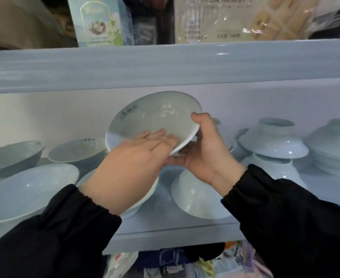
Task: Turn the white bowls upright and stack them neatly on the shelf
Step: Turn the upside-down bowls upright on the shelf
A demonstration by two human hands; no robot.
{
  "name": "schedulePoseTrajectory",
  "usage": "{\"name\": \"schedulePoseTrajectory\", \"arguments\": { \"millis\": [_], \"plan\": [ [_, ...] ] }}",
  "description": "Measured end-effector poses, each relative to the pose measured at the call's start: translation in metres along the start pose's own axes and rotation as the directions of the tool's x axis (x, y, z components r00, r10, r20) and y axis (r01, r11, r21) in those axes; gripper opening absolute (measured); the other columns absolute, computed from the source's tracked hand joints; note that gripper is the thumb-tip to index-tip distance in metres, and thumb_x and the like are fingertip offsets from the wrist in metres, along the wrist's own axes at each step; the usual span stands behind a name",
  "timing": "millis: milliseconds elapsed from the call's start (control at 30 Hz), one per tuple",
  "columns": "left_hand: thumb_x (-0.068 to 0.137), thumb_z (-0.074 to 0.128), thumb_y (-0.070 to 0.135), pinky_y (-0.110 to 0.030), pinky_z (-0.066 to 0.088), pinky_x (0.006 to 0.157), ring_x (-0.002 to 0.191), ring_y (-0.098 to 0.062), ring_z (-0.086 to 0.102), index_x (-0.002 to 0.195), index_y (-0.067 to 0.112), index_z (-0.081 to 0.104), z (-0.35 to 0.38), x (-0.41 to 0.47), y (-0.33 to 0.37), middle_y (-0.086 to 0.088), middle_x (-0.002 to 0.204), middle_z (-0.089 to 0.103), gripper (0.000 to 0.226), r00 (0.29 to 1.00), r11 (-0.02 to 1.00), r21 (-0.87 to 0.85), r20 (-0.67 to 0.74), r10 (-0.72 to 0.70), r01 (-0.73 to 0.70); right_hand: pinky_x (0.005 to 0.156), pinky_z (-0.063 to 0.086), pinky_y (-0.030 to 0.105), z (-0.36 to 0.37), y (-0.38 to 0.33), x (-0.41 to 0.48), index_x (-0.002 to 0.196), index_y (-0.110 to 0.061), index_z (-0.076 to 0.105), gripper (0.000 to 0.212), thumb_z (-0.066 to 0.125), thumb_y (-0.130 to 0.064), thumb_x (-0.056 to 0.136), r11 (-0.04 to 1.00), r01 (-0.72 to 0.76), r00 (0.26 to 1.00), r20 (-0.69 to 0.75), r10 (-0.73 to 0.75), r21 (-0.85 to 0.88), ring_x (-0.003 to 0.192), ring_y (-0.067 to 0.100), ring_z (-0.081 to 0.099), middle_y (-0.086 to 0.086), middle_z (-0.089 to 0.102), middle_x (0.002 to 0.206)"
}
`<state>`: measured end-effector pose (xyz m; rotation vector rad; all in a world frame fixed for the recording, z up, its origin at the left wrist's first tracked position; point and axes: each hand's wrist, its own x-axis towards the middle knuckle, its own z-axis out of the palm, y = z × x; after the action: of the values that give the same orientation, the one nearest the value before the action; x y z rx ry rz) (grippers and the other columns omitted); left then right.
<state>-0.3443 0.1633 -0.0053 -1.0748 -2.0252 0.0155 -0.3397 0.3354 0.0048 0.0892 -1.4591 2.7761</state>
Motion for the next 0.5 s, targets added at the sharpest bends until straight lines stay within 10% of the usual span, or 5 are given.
{"name": "schedulePoseTrajectory", "arguments": {
  "millis": [233, 333, 400, 500],
  "plan": [
    [0.068, 0.065, 0.002, -0.037, 0.057, 0.068, 0.086, -0.031, 0.073, 0.112, 0.012, 0.071, 0.000, 0.001, 0.006, -0.010, 0.107, 0.074, 0.045, 0.998, 0.996, -0.074, -0.034, -0.048, 0.046, 0.093, 0.055, 0.052, -0.020, -0.014, -0.017, 0.135, -0.025, 0.056, 0.058, 0.061, -0.057, 0.086, 0.908, 0.127, 0.983, -0.075, -0.170, -0.399, 0.122, 0.023, 0.061, 0.006, 0.062, 0.131],
    [0.068, 0.061, 0.005, -0.037, 0.053, 0.081, 0.099, -0.029, 0.070, 0.118, 0.014, 0.069, 0.006, 0.007, 0.011, -0.010, 0.113, 0.072, 0.050, 0.999, 0.991, -0.132, -0.037, 0.002, -0.007, 0.117, 0.032, 0.039, -0.051, -0.034, -0.045, 0.147, -0.038, 0.041, 0.074, 0.068, -0.050, 0.078, 0.204, 0.464, 0.771, 0.280, -0.572, -0.862, 0.149, 0.008, 0.025, -0.007, 0.032, 0.156],
    [0.069, 0.060, 0.005, -0.034, 0.046, 0.088, 0.102, -0.027, 0.068, 0.116, 0.014, 0.069, 0.009, 0.016, 0.021, -0.008, 0.110, 0.073, 0.048, 0.998, 0.983, -0.178, -0.054, 0.037, -0.046, 0.122, 0.023, 0.044, -0.070, -0.051, -0.062, 0.140, -0.019, 0.054, 0.063, 0.073, -0.034, 0.082, -0.421, 0.528, 0.623, 0.673, -0.399, -0.738, 0.153, 0.022, 0.021, 0.006, 0.042, 0.152],
    [0.069, 0.056, 0.003, -0.031, 0.043, 0.092, 0.102, -0.025, 0.069, 0.112, 0.014, 0.069, 0.018, 0.032, 0.042, -0.007, 0.104, 0.074, 0.046, 0.993, 0.974, -0.195, -0.058, 0.106, -0.115, 0.116, 0.035, 0.051, -0.093, -0.071, -0.068, 0.110, -0.010, 0.073, 0.023, 0.068, -0.020, 0.090, -0.792, 0.430, 0.542, 0.826, -0.158, -0.434, 0.127, 0.029, 0.059, 0.008, 0.072, 0.111]
  ]
}}
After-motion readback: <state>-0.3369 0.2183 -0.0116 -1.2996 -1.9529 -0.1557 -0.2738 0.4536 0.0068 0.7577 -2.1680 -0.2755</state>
